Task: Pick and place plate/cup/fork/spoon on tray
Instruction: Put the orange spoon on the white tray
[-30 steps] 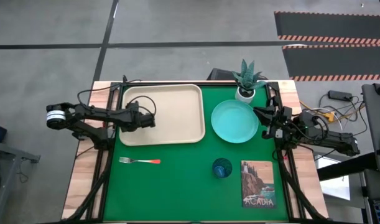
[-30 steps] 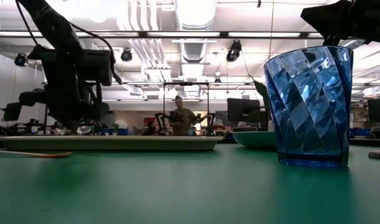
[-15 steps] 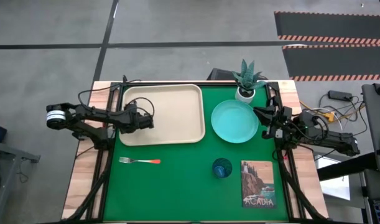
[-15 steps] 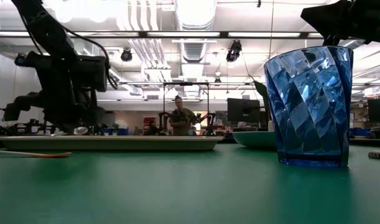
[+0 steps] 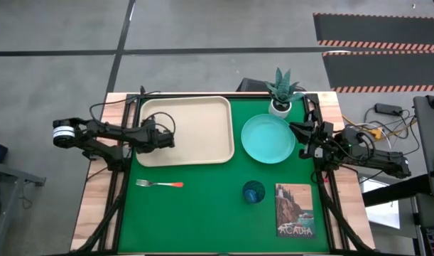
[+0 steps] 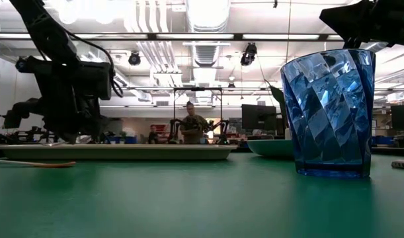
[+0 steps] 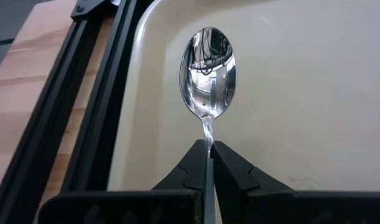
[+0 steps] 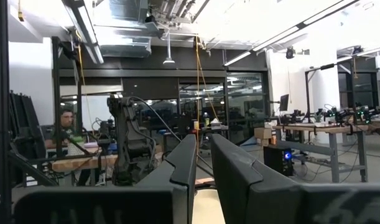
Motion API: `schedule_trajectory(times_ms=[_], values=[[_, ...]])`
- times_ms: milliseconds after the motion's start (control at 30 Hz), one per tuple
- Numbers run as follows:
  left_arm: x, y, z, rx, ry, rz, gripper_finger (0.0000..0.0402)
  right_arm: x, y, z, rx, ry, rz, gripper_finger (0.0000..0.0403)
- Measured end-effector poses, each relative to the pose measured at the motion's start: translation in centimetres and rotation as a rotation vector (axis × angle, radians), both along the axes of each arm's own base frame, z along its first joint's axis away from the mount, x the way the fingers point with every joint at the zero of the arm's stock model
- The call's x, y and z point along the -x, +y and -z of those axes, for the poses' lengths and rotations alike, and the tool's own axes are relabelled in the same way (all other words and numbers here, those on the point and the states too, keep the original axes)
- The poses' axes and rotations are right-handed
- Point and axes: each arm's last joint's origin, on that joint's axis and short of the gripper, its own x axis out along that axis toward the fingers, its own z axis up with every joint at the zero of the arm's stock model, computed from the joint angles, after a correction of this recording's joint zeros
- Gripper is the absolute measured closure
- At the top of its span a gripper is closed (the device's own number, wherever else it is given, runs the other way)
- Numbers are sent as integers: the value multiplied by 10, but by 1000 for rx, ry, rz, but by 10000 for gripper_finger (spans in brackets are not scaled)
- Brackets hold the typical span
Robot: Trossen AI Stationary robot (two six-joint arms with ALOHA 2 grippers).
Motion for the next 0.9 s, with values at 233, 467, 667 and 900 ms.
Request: schedule_trajectory(times_ms=[233,467,667,900], values=[[6,-1,5,-2,25,0,402,0,0,0,0,0,0,360],[10,-2,8,-23,49,-1,402,0,0,0,0,0,0,360],[9,-1,8,-50,64,16,402,0,0,0,1,0,0,360],[2,1,7,-80,-5,25,402,0,0,0,1,0,0,360]])
